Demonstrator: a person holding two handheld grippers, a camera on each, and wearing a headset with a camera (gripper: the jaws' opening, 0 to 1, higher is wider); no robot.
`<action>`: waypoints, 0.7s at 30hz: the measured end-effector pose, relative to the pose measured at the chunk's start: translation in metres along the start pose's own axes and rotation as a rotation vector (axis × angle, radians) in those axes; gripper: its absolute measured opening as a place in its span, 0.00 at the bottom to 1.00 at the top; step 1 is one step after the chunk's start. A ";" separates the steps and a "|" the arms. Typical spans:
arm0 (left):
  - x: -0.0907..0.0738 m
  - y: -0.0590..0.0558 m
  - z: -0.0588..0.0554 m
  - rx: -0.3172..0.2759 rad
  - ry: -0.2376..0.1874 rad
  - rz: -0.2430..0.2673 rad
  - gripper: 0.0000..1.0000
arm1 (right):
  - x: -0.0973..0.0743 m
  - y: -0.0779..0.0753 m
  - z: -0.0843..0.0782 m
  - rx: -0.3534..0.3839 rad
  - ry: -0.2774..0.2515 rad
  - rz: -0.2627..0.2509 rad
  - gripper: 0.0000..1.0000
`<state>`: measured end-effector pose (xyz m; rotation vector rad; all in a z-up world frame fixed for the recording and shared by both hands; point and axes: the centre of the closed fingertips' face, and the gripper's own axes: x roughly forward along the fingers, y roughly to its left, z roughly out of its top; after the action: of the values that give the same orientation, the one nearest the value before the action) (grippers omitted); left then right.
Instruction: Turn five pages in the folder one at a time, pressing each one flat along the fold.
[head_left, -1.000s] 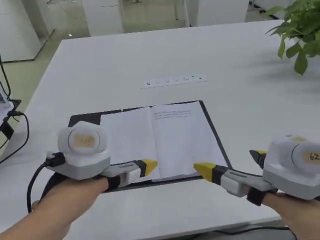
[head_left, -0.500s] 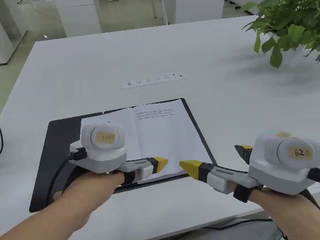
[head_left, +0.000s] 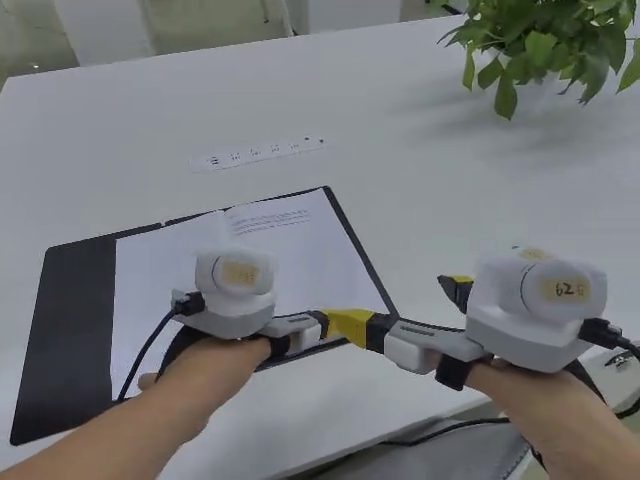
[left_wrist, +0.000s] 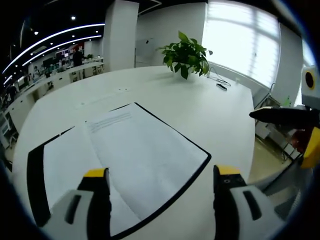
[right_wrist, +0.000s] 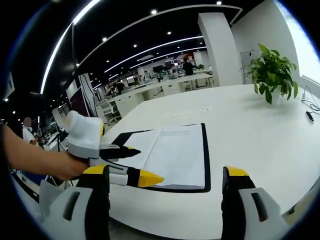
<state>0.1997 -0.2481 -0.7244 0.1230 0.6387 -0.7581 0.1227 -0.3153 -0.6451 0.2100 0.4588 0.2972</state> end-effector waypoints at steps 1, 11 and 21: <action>0.006 -0.003 -0.001 -0.004 -0.004 -0.007 0.84 | 0.000 0.000 0.000 0.001 -0.003 -0.001 0.93; 0.042 -0.017 -0.003 -0.017 -0.033 -0.027 0.81 | 0.000 -0.006 -0.010 0.006 0.018 -0.001 0.93; 0.063 0.001 -0.019 0.010 -0.006 0.065 0.72 | 0.002 -0.015 -0.010 0.040 0.015 -0.007 0.92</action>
<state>0.2258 -0.2797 -0.7762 0.1500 0.6227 -0.6990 0.1227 -0.3270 -0.6585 0.2450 0.4806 0.2829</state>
